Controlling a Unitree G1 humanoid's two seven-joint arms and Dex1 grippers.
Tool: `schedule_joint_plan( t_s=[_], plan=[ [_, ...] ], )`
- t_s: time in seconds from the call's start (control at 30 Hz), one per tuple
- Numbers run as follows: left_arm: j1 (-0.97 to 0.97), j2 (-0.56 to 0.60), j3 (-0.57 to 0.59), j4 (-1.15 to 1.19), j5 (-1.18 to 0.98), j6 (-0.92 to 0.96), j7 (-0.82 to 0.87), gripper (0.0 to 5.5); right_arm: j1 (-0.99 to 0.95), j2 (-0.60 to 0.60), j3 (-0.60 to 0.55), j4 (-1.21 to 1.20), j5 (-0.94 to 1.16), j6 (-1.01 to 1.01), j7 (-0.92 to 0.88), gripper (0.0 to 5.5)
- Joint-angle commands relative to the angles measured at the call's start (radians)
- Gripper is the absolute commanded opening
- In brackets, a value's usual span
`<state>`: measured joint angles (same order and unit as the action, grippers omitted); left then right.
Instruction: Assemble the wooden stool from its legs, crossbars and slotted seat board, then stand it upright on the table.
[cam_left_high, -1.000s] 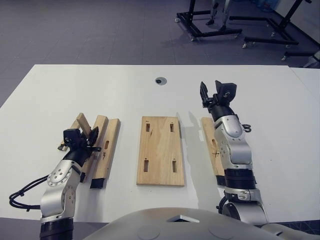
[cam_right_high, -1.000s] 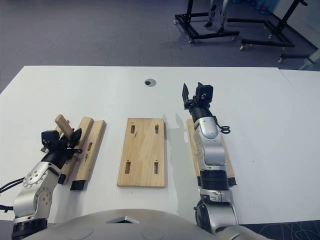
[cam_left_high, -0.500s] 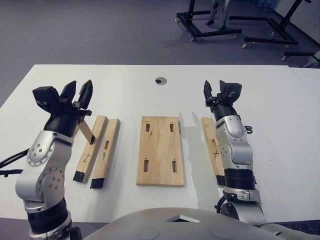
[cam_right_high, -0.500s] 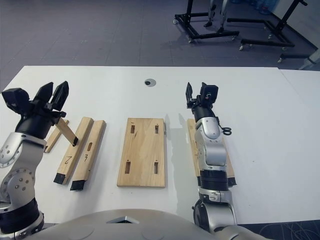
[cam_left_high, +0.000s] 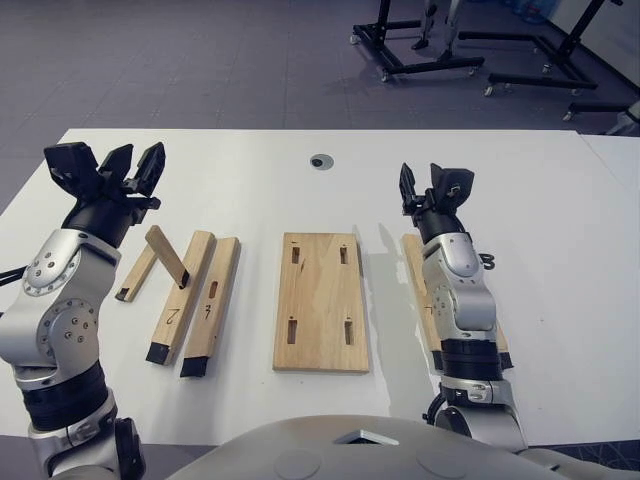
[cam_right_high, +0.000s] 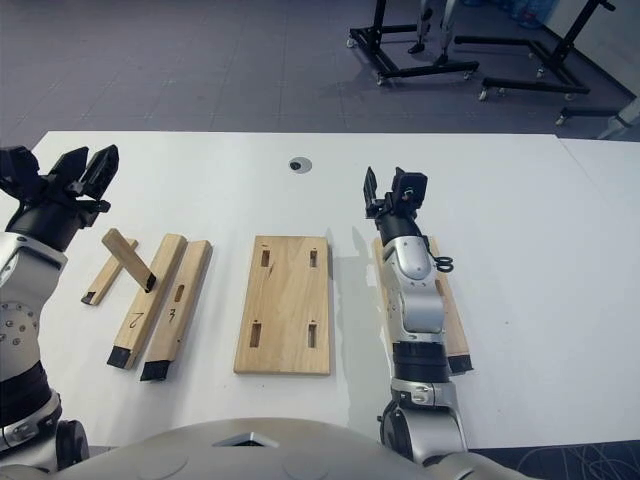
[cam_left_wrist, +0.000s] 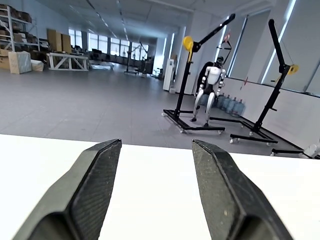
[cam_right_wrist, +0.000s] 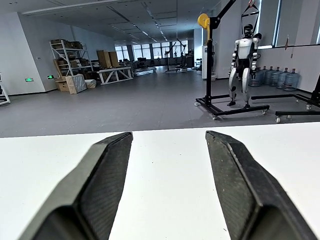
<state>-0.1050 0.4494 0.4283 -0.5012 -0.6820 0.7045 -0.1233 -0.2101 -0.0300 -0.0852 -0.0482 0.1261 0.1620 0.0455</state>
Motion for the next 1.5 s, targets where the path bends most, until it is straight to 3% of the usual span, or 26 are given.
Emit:
schedule_joint_plan(
  t_s=[0.03, 0.2, 0.37, 0.53, 0.77, 1.07, 1.27, 1.4, 1.5],
  plan=[
    [-0.022, 0.013, -0.026, 0.025, 0.017, 0.009, -0.011, 2.56, 0.008, 0.009, 0.006, 0.006, -0.005, -0.009, -0.008, 2.69],
    [-0.029, -0.006, -0.024, 0.014, 0.011, 0.012, 0.009, 2.56, 0.003, -0.001, 0.002, 0.003, -0.008, -0.005, -0.001, 2.69],
    [0.033, -0.002, -0.094, 0.047, 0.084, 0.005, -0.007, 2.56, 0.010, -0.005, 0.007, 0.002, -0.013, -0.002, 0.002, 2.69],
    [0.180, -0.053, -0.196, 0.260, 0.224, -0.147, -0.075, 2.56, -0.005, -0.024, 0.009, -0.013, 0.000, 0.035, 0.026, 2.69],
    [0.126, -0.060, -0.144, 0.233, 0.195, -0.173, -0.069, 2.56, -0.013, -0.032, -0.009, -0.024, 0.010, 0.053, 0.022, 2.69],
    [-0.027, -0.060, -0.070, -0.038, 0.059, -0.011, 0.070, 2.56, 0.013, -0.035, -0.017, -0.034, 0.013, 0.050, 0.012, 2.69],
    [-0.013, -0.027, -0.006, -0.135, 0.025, 0.033, 0.095, 2.56, 0.062, -0.053, -0.019, -0.064, 0.009, 0.062, 0.022, 2.69],
    [0.082, -0.007, 0.147, -0.035, 0.089, -0.007, 0.112, 2.56, 0.089, -0.069, -0.015, -0.096, 0.013, 0.094, 0.035, 2.69],
    [0.179, -0.024, 0.167, 0.014, 0.140, -0.057, 0.079, 2.56, 0.119, -0.062, -0.007, -0.122, 0.013, 0.108, 0.028, 2.69]
  ],
)
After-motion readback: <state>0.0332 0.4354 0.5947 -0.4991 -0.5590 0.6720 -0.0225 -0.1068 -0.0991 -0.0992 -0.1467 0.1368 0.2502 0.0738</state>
